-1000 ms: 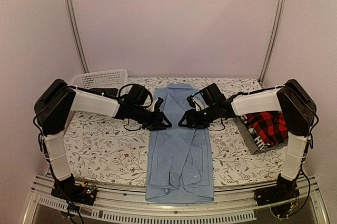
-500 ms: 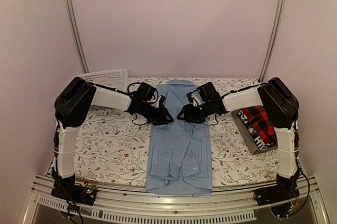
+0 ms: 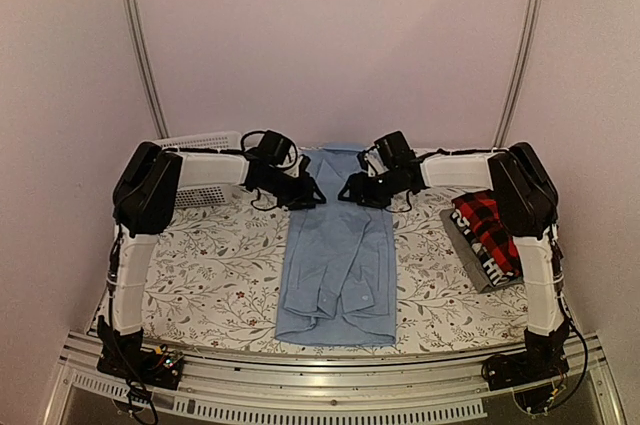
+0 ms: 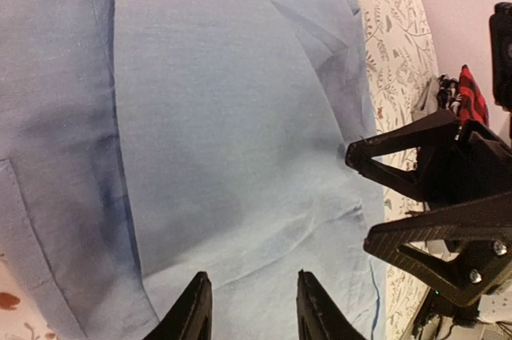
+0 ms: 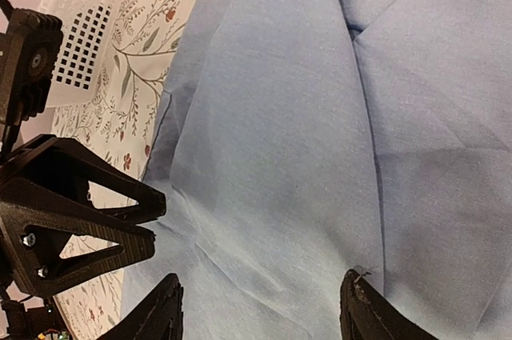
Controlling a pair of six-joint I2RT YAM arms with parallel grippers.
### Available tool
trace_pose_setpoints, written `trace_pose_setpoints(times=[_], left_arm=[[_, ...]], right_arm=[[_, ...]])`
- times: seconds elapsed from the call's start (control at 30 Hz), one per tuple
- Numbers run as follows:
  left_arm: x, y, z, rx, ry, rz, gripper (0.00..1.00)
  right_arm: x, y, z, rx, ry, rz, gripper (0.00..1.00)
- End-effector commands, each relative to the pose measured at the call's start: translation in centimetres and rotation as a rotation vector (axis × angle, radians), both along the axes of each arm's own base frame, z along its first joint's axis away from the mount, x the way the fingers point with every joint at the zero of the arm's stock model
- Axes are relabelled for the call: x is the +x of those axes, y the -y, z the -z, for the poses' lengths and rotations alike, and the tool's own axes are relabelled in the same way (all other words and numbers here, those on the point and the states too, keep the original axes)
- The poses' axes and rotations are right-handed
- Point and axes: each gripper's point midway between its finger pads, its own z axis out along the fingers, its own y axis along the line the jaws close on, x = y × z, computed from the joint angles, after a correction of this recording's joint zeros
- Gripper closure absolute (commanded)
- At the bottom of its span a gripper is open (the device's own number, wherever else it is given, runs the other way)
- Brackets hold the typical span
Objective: Fold and stack the long sleeve shirts
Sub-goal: Move the rectangle-folded shirt to the center of the board, then pick up the rectangle-folded shirt from the center of the board.
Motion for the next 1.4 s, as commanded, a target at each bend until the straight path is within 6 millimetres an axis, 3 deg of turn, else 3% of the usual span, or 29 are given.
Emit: trace_pose_setpoints(times=[0.0,0.03,0.1,0.13,0.17,0.37,0.5,0.73,0.77,0.9,1.1,1.2,1.37], left_arm=[[-1.6,-0.1,-6.5,-0.042,0.070,0.044,0.64],[-2.4,-0.4,-7.2,-0.051,0.072,0.049,0.63],[-4.0,-1.2,-8.2,-0.052,0.076,0.050,0.63],[-4.8,-1.8,-8.3,-0.046,0.072,0.048,0.63],[-5.7,-2.4,-8.5,-0.045,0.072,0.044,0.63],[-11.6,-5.1,-8.1,-0.061,0.036,0.063,0.63],[-16.0,-6.2,-6.7,-0.068,-0.013,0.122,0.63],[-22.9,-6.5,-3.1,-0.061,-0.135,0.248,0.64],[-24.5,-6.7,-2.1,-0.048,-0.173,0.262,0.65],[-25.3,-7.7,-1.4,-0.017,-0.196,0.239,0.65],[-26.4,-8.7,-0.4,0.014,-0.231,0.229,0.65],[-26.8,-8.9,0.0,0.014,-0.247,0.230,0.65],[-27.2,-9.1,0.1,0.012,-0.254,0.242,0.63]], right_arm=[[-1.1,1.3,-5.0,-0.012,0.063,0.013,0.34],[-1.9,1.6,-6.3,0.002,0.078,0.012,0.33],[-3.7,2.2,-6.9,0.002,0.077,0.019,0.33],[-5.0,2.9,-5.9,-0.018,0.054,0.023,0.32],[-5.8,3.1,-7.4,-0.001,0.075,0.027,0.32],[-12.8,5.1,-6.5,0.044,0.012,0.031,0.34],[-17.3,5.2,-6.4,0.076,-0.022,0.003,0.39],[-25.8,3.8,-3.8,0.069,-0.136,-0.123,0.49],[-28.4,3.4,-2.7,0.067,-0.179,-0.167,0.51],[-32.6,3.1,-0.5,0.038,-0.261,-0.217,0.52],[-36.7,4.9,2.6,-0.011,-0.383,-0.233,0.52],[-37.3,5.7,3.2,-0.043,-0.404,-0.222,0.52],[-36.1,6.7,1.0,-0.047,-0.349,-0.159,0.47]])
